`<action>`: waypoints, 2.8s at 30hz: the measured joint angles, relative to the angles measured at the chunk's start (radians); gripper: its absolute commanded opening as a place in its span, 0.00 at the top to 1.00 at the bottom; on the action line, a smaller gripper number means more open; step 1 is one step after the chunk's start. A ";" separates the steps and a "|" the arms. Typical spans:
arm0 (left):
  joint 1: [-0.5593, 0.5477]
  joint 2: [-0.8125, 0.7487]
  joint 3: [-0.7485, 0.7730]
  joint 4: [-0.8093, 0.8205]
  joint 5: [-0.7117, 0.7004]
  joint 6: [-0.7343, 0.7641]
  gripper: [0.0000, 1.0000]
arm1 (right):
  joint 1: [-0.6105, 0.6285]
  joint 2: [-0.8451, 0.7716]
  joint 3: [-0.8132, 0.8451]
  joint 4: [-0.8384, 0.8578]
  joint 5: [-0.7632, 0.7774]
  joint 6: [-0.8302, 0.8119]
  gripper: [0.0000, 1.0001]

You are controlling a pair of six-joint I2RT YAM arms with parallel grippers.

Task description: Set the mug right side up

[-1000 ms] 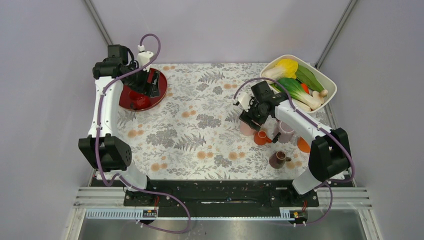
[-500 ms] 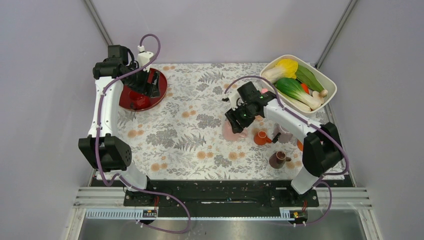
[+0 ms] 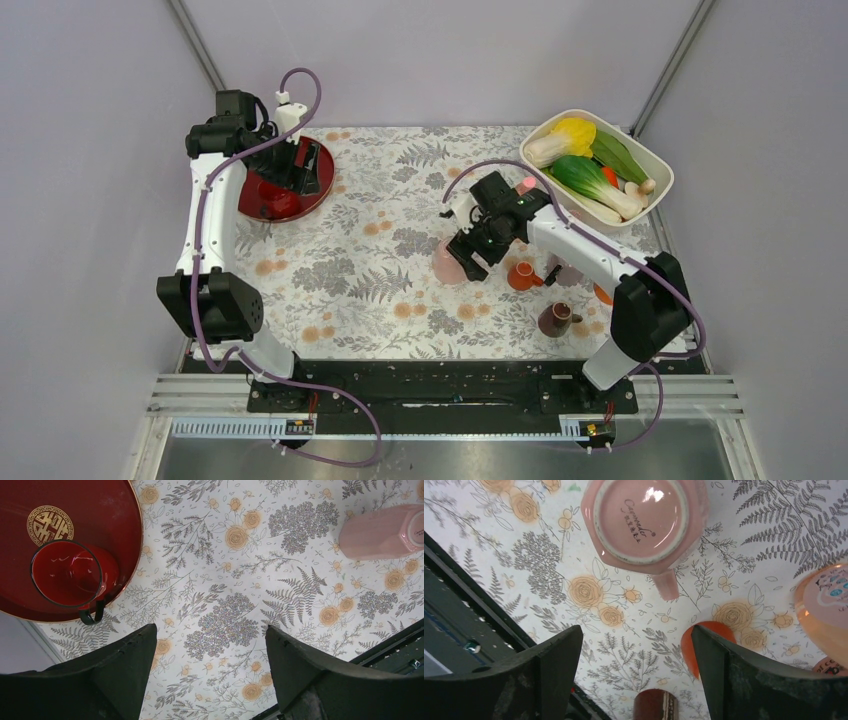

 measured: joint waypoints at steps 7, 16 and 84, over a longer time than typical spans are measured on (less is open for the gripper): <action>0.000 -0.004 -0.001 0.000 0.005 0.000 0.18 | -0.028 0.003 -0.112 0.116 -0.008 -0.180 0.17; 0.000 -0.045 -0.024 0.000 0.005 0.002 0.18 | -0.072 0.081 -0.117 0.237 -0.093 -0.292 0.29; -0.141 -0.120 -0.172 0.058 0.092 -0.186 0.20 | 0.159 -0.181 -0.285 0.455 -0.061 -0.138 1.00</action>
